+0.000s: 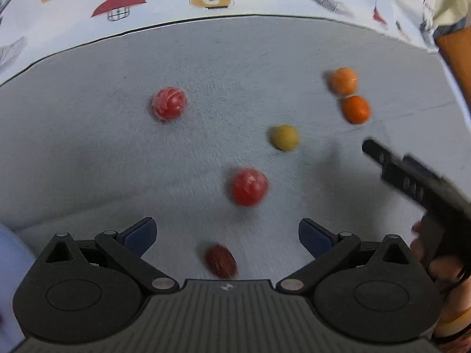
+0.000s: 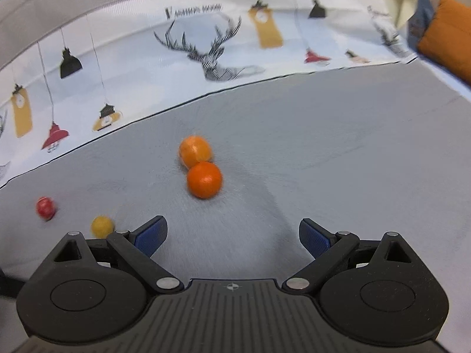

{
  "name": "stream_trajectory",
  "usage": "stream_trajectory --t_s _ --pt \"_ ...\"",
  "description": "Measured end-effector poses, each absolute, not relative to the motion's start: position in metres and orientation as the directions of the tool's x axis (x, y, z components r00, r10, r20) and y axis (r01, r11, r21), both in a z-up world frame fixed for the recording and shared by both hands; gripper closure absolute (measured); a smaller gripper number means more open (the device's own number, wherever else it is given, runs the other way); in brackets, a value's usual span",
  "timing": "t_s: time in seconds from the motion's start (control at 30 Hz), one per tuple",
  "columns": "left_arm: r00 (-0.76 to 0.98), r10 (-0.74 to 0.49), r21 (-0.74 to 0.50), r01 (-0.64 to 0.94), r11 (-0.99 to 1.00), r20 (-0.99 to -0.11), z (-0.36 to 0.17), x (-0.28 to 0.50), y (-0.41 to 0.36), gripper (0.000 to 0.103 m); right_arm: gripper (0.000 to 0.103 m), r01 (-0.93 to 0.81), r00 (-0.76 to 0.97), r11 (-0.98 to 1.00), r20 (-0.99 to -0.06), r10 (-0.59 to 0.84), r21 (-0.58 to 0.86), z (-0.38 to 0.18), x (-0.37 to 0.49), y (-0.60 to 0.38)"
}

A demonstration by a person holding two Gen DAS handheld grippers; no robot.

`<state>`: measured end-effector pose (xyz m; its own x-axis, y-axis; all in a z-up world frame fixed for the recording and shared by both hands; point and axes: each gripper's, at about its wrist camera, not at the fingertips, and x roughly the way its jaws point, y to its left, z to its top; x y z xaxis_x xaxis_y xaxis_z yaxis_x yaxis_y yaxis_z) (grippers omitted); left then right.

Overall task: Organize fruits
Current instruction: 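Grasp a red round fruit with the left gripper while the right gripper grasps a mandarin, then carry the red fruit and mandarin over the blue plate and open both grippers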

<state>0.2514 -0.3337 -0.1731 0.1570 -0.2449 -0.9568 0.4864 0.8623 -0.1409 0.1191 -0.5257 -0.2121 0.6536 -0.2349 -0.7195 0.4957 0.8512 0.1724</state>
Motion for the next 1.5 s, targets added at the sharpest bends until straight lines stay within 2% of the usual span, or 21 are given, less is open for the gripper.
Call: stream_trajectory --t_s 0.07,0.17,0.2,0.23,0.27,0.3,0.33,0.37,0.43,0.6,0.87,0.97,1.13,1.27,1.5 --pt "0.142 -0.239 -0.130 0.532 0.837 -0.961 -0.183 0.257 -0.341 0.000 0.007 0.498 0.653 0.851 -0.718 -0.241 0.168 -0.225 0.138 -0.529" --pt "0.098 -0.279 -0.181 0.552 0.814 -0.955 -0.192 0.266 -0.345 0.001 0.002 0.513 0.637 0.848 -0.721 -0.273 0.132 -0.242 0.163 -0.533" --pt "0.118 -0.288 -0.181 0.542 0.821 -0.950 -0.193 0.268 -0.344 0.005 0.002 0.516 0.636 0.850 -0.713 -0.296 0.108 -0.244 0.168 -0.532" --pt "0.144 -0.286 -0.169 0.536 0.827 -0.947 -0.192 0.268 -0.342 0.016 0.004 0.511 0.638 0.856 -0.704 -0.311 0.085 -0.245 0.172 -0.530" --pt "0.182 -0.278 -0.141 0.539 0.831 -0.943 -0.189 0.267 -0.342 0.024 0.020 0.490 0.644 0.869 -0.700 -0.307 0.069 -0.245 0.175 -0.528" --pt "0.209 -0.277 -0.120 0.553 0.824 -0.938 -0.186 0.266 -0.342 0.050 0.045 0.469 0.650 0.882 -0.693 -0.313 0.041 -0.244 0.178 -0.524" --pt "0.205 -0.295 -0.134 0.565 0.814 -0.933 -0.182 0.264 -0.341 0.073 0.060 0.454 0.655 0.891 -0.684 -0.322 0.014 -0.242 0.179 -0.520" --pt "0.180 -0.314 -0.167 0.555 0.815 -0.932 -0.179 0.262 -0.340 0.073 0.068 0.432 0.664 0.902 -0.682 -0.308 0.013 -0.239 0.179 -0.517" --pt "0.169 -0.344 -0.219 0.504 0.836 -0.924 -0.173 0.264 -0.328 0.073 0.068 0.456 0.642 0.890 -0.696 -0.321 0.010 -0.236 0.177 -0.515" --pt "0.247 -0.346 -0.191 0.492 0.850 -0.905 -0.138 0.253 -0.304 0.073 0.068 0.545 0.628 0.835 -0.696 -0.347 0.075 -0.213 0.141 -0.518" --pt "0.335 -0.313 -0.143 0.446 0.883 -0.889 -0.052 0.218 -0.264 0.073 0.068 0.526 0.744 0.822 -0.586 -0.321 0.218 -0.126 0.040 -0.481" --pt "0.384 -0.291 -0.107 0.432 0.895 -0.876 -0.014 0.186 -0.231 0.073 0.068 0.486 0.790 0.834 -0.541 -0.289 0.264 -0.088 -0.001 -0.448" --pt "0.441 -0.320 -0.125 0.415 0.901 -0.839 0.030 0.119 -0.163 0.073 0.068 0.388 0.847 0.873 -0.488 -0.212 0.295 -0.040 -0.055 -0.387" --pt "0.461 -0.327 -0.153 0.375 0.914 -0.825 0.045 0.071 -0.107 0.073 0.068 0.313 0.862 0.882 -0.496 -0.108 0.351 -0.015 -0.078 -0.342" --pt "0.487 -0.329 -0.186 0.320 0.929 -0.809 0.050 0.002 -0.027 0.073 0.068 0.164 0.858 0.943 -0.513 0.009 0.290 0.008 -0.115 -0.261"
